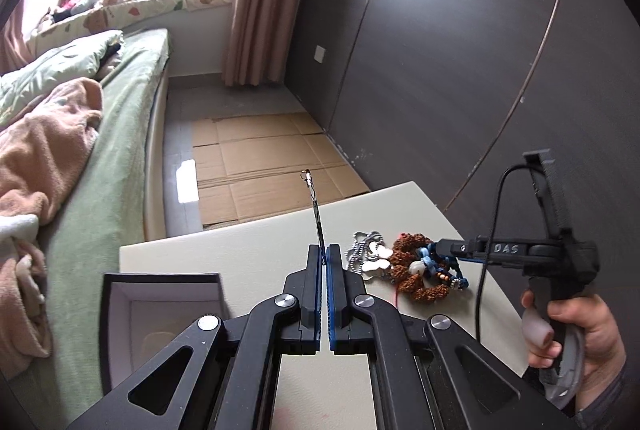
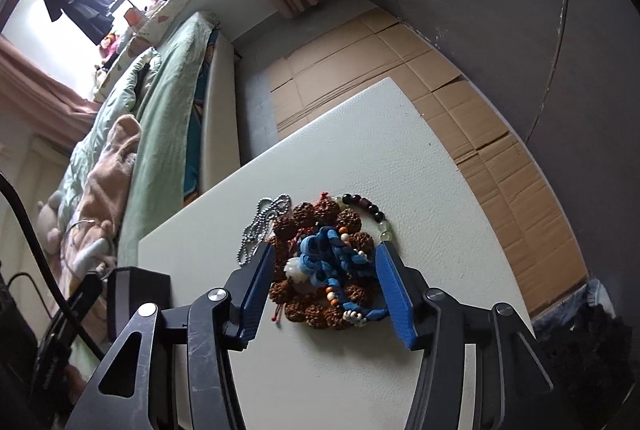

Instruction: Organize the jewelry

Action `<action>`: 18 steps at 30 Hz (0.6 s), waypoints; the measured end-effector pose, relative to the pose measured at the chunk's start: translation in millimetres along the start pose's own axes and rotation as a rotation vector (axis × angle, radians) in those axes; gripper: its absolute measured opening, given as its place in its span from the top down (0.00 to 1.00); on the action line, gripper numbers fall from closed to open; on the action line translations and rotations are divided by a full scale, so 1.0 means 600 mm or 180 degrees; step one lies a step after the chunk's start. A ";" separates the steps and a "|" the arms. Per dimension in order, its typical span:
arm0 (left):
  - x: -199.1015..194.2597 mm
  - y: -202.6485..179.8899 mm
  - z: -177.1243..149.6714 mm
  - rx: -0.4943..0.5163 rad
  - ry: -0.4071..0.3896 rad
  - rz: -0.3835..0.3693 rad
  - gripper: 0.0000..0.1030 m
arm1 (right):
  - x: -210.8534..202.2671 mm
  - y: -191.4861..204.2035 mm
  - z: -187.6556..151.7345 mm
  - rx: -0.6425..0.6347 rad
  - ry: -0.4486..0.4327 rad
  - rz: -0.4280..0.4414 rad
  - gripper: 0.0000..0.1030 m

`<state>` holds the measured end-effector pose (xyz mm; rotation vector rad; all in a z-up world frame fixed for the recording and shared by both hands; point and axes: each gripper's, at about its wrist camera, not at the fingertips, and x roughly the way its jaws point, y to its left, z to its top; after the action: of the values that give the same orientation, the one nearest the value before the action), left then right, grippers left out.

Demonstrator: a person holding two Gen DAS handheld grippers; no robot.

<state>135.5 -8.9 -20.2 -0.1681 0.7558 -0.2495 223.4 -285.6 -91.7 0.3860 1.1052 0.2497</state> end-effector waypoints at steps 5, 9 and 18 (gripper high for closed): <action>-0.029 0.024 -0.001 -0.0069 -0.0055 0.0078 0.99 | 0.028 -0.001 -0.006 -0.0059 0.0155 -0.0318 0.89; -0.049 0.044 -0.003 -0.0144 -0.0084 0.0136 0.99 | -0.005 0.000 -0.012 -0.0014 -0.0066 -0.0256 0.89; -0.100 0.086 -0.004 -0.0291 -0.0207 0.0211 0.99 | -0.088 0.060 -0.030 -0.0128 -0.0567 0.0494 0.90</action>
<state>100.0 57.3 5.1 -0.2361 0.7073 -0.1461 184.2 -270.4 -40.3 0.4499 0.8951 0.3669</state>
